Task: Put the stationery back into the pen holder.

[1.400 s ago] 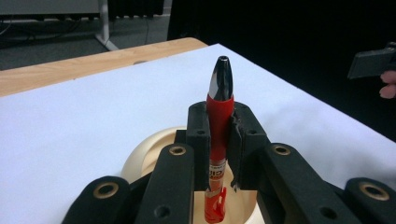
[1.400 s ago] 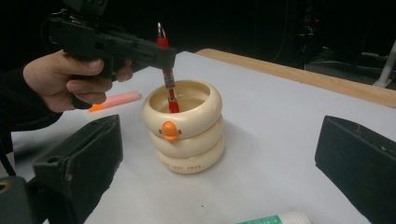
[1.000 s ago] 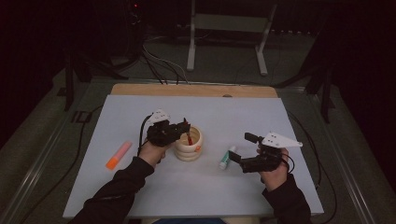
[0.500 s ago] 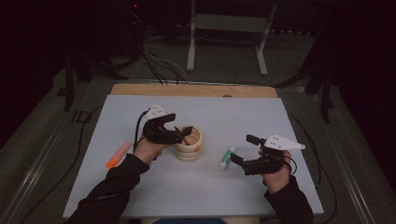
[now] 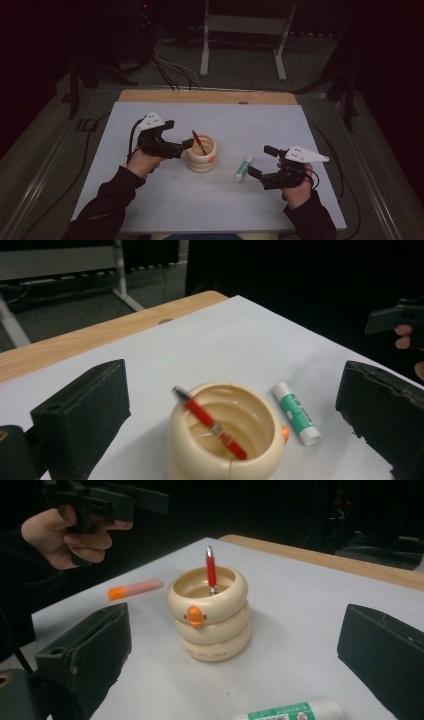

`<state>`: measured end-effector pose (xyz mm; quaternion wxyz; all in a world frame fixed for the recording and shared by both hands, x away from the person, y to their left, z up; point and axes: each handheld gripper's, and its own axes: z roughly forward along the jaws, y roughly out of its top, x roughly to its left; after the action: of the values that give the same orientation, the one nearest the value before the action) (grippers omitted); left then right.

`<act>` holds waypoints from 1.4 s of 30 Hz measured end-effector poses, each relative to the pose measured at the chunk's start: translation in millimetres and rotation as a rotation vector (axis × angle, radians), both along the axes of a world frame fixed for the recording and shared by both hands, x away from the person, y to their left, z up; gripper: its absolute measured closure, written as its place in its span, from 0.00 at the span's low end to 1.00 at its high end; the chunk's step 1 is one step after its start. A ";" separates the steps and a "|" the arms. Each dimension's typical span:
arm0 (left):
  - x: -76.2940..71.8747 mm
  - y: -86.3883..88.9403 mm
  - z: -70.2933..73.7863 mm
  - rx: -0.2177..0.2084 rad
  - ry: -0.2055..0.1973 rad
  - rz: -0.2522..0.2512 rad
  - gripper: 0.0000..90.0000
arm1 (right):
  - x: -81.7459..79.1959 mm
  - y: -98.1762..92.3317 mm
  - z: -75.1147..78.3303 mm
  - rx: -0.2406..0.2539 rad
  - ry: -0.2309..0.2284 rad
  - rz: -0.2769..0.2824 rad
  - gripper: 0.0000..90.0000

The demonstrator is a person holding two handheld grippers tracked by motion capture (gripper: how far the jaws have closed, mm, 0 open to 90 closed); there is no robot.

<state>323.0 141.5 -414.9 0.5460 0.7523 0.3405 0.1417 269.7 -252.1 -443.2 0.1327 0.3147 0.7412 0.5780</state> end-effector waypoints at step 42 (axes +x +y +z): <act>-59.8 124.7 -78.0 0.108 0.048 0.192 0.02 | -1.6 1.6 -0.1 0.003 0.006 0.020 0.01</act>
<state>263.2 266.1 -493.0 0.4801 0.7477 0.4158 0.1937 268.1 -250.5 -443.2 0.1243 0.3091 0.7439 0.5793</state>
